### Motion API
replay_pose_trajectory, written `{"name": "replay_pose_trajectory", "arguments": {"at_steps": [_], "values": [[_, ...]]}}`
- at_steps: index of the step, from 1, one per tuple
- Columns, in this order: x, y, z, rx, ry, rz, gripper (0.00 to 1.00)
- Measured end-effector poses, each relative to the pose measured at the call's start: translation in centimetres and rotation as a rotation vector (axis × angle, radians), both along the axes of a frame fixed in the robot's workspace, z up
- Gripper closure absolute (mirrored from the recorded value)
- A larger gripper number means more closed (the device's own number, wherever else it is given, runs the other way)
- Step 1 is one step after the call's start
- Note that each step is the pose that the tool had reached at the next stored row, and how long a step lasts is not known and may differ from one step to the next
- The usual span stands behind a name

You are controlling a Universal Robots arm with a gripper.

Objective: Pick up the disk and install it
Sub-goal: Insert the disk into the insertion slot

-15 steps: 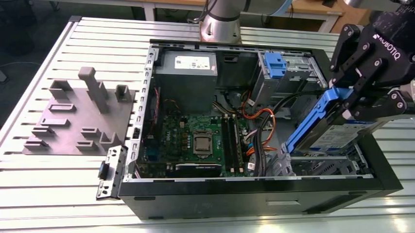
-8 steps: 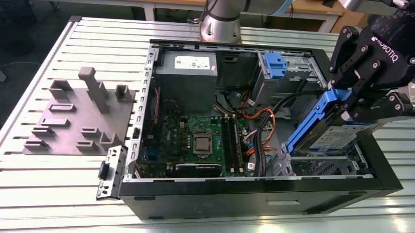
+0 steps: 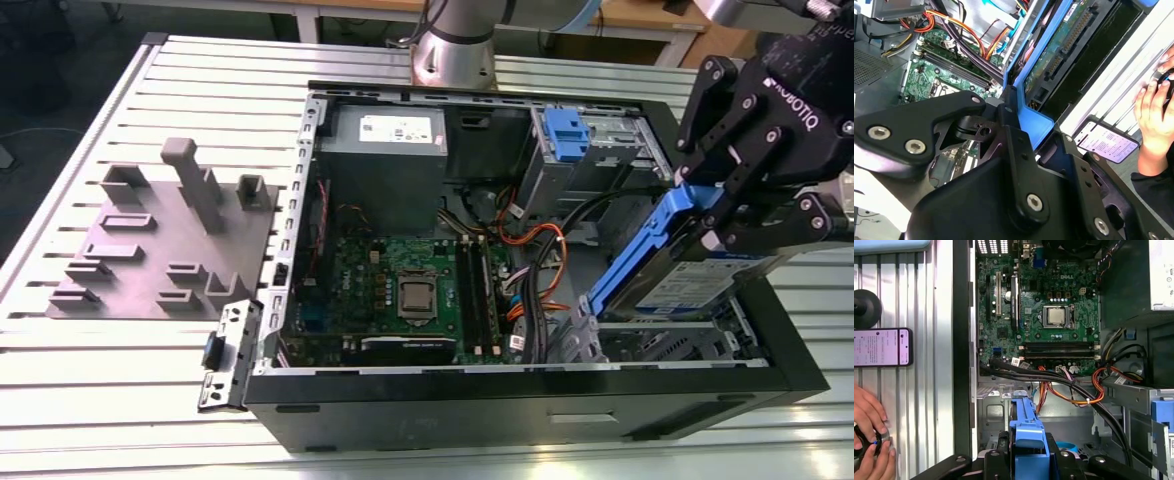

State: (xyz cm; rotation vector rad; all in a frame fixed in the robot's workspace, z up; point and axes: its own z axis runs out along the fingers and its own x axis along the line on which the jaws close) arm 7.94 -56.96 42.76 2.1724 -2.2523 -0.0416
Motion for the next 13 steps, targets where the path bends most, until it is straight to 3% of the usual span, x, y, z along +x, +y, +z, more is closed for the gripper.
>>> {"name": "replay_pose_trajectory", "arguments": {"at_steps": [8, 13], "values": [[0.0, -0.01, -0.12, 0.0, 0.0, 0.0, 0.64], [0.0, -0.05, -0.53, -0.0001, -0.0001, 0.0, 0.64]]}}
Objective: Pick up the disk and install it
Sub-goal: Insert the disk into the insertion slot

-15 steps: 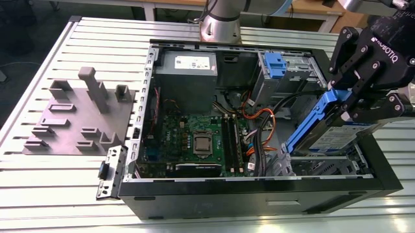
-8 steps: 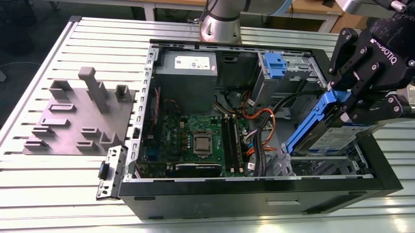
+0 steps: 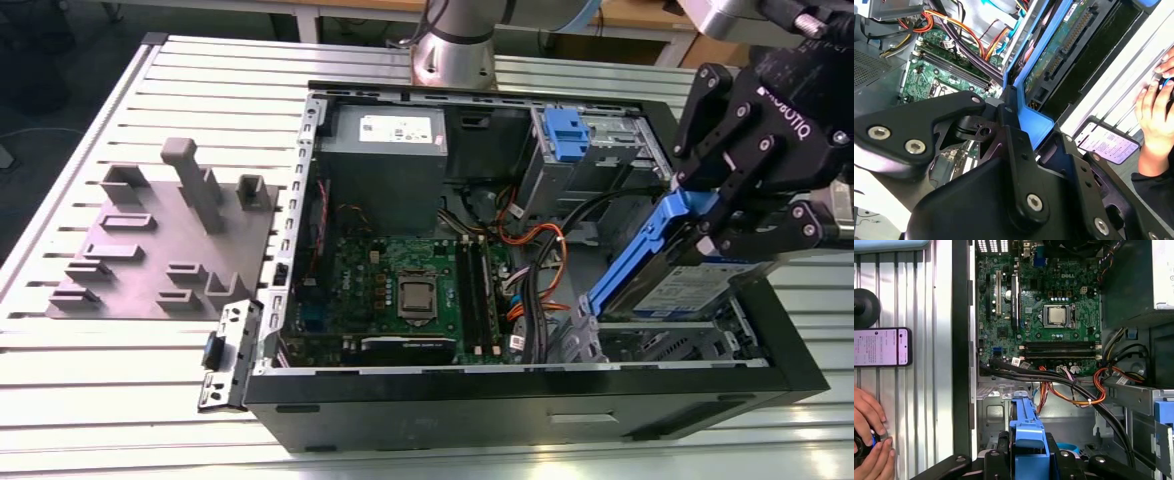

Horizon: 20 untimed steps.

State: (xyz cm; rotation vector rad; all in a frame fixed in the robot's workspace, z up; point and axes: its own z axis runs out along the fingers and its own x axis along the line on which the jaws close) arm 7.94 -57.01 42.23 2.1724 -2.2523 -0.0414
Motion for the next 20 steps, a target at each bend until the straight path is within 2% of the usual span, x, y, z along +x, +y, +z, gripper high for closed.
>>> {"name": "replay_pose_trajectory", "arguments": {"at_steps": [10, 17, 18, 19, 20], "values": [[0.0, -0.03, -0.89, -0.0015, -0.0004, 0.0, 0.64], [0.01, -0.04, -0.97, -0.0025, -0.0006, 0.0, 0.64], [0.0, -0.04, -0.97, -0.0025, -0.0006, 0.0, 0.63], [0.0, -0.04, -0.97, -0.0025, -0.0005, 0.0, 0.57], [0.0, -0.03, -1.02, -0.0019, -0.0005, 0.0, 0.57]]}}
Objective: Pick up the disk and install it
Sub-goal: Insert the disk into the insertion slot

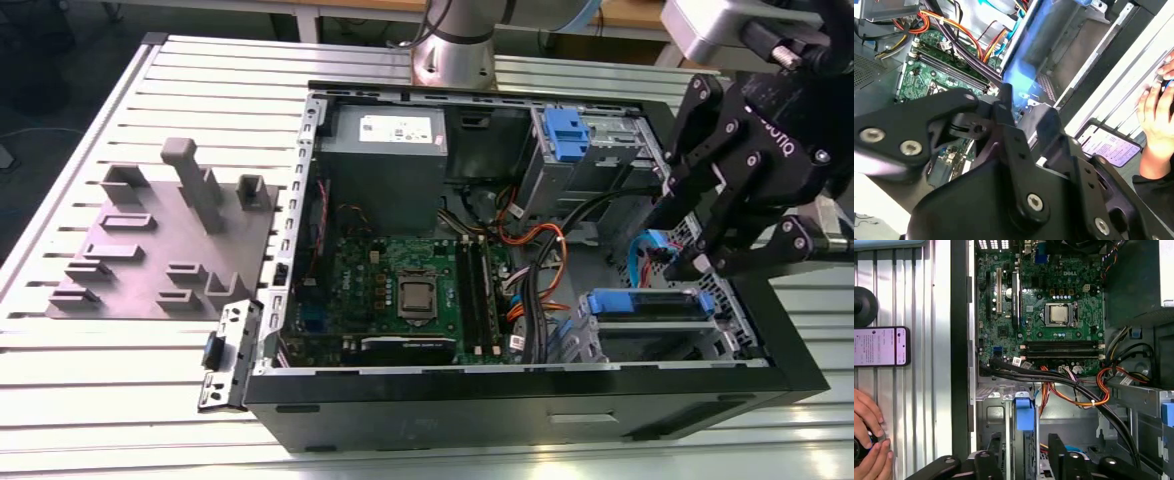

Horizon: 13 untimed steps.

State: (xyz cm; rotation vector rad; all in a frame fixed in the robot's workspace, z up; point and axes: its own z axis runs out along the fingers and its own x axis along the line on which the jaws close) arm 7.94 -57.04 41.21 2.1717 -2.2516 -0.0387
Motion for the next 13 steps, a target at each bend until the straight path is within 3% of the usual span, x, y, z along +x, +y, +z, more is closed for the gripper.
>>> {"name": "replay_pose_trajectory", "arguments": {"at_steps": [1, 9, 13], "values": [[0.0, 0.0, -0.11, 0.0, 0.0, 0.0, 0.5], [0.0, -0.01, -1.55, -0.0004, 0.0, 0.0, 0.52], [0.0, -0.01, -2.27, -0.0005, 0.0, 0.0, 0.7]]}}
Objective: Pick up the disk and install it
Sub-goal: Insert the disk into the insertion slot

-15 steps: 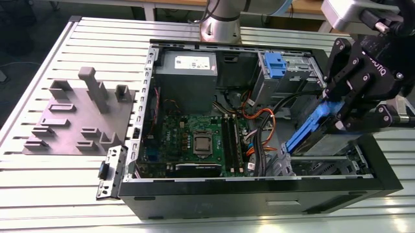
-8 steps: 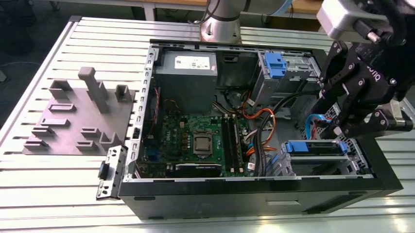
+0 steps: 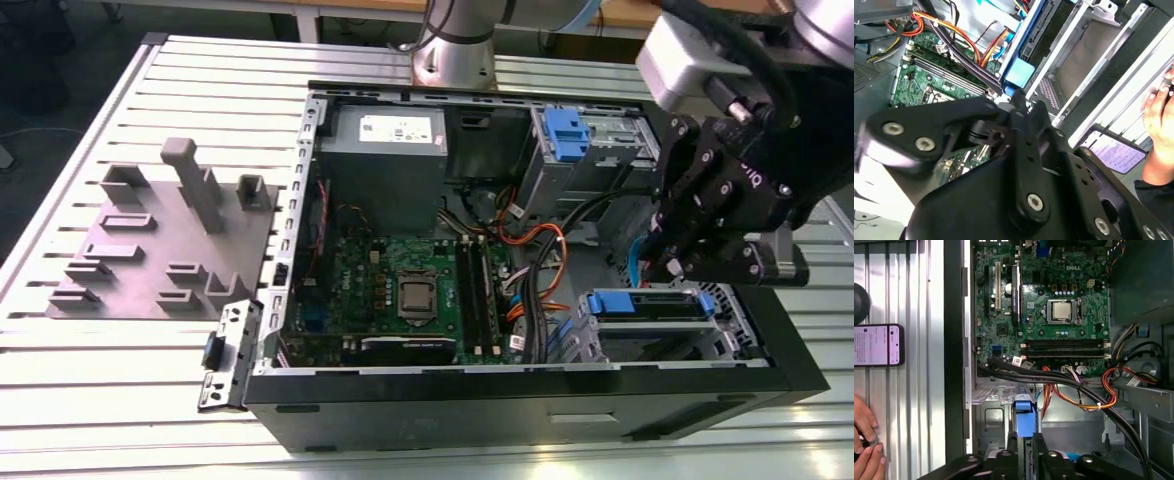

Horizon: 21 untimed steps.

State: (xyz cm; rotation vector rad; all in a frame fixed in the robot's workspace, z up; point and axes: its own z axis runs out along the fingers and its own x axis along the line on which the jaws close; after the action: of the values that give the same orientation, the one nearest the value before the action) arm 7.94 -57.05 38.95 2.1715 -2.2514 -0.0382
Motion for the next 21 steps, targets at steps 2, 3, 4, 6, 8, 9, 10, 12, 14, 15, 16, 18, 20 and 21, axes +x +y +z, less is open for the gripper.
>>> {"name": "replay_pose_trajectory", "arguments": {"at_steps": [2, 3, 4, 6, 8, 9, 10, 12, 14, 15, 16, 18, 20, 21], "values": [[0.0, 0.0, -0.37, 0.0001, 0.0, 0.0, 0.76], [0.0, 0.0, -0.56, 0.0001, 0.0, 0.0, 0.82], [0.0, 0.0, -0.74, 0.0001, 0.0, 0.0, 0.87], [0.0, 0.0, -1.1, 0.0001, 0.0, 0.0, 0.89], [0.01, 0.0, -1.45, 0.0, 0.0, 0.0, 0.89], [0.01, 0.0, -1.65, 0.0, 0.0, 0.0, 0.89], [0.01, 0.0, -1.83, 0.0001, 0.0, 0.0, 0.89], [0.01, 0.0, -2.19, 0.0, 0.0, 0.0, 0.89], [0.02, 0.0, -2.55, 0.0001, 0.0, 0.0, 0.89], [0.02, 0.0, -2.73, 0.0001, 0.0, 0.0, 0.89], [0.02, 0.0, -2.92, 0.0, 0.0, 0.0, 0.89], [0.02, 0.0, -3.28, 0.0, 0.0, 0.0, 0.89], [0.02, 0.0, -3.57, 0.0003, 0.0, 0.0, 0.89], [0.02, 0.0, -3.57, 0.0001, 0.0, 0.0, 0.89]]}}
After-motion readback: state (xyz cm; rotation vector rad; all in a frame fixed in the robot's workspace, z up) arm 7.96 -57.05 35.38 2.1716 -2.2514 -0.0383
